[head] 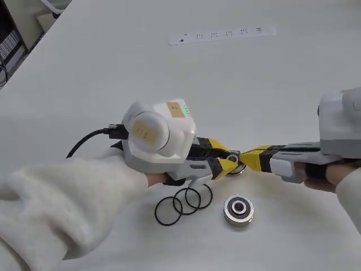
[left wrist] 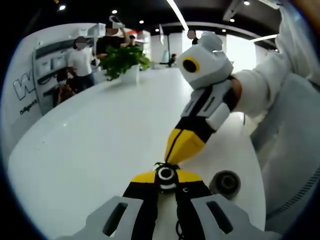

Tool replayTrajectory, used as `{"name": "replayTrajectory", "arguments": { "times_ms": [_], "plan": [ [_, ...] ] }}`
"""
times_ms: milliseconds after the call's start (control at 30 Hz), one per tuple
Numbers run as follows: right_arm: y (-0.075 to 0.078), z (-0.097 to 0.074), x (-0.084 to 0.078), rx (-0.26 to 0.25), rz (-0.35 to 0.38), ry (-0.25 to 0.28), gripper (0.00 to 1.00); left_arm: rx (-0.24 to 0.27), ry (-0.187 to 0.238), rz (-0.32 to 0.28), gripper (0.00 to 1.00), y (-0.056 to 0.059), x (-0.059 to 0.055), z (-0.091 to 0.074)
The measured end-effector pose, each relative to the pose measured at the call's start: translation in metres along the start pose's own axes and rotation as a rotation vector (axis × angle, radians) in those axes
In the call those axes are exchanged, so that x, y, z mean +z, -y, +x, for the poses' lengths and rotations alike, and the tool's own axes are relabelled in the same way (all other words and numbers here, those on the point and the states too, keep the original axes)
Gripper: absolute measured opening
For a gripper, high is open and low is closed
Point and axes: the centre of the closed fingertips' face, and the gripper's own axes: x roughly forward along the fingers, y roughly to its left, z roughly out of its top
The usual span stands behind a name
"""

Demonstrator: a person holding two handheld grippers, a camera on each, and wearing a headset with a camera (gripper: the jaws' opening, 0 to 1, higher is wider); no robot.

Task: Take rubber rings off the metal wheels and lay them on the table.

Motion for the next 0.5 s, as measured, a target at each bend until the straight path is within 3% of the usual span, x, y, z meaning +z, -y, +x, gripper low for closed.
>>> {"name": "replayTrajectory", "arguments": {
  "times_ms": [367,500],
  "plan": [
    [-0.0077,0.0033,0.001,0.016,-0.016,0.006,0.0,0.002,0.0,0.005,0.12,0.0005,-0.0005,-0.0002],
    [-0.0076,0.0015,0.0034,0.027,0.011,0.02,0.0,0.002,0.0,0.006,0.12,0.0004,-0.0004,-0.0003]
  ]
}}
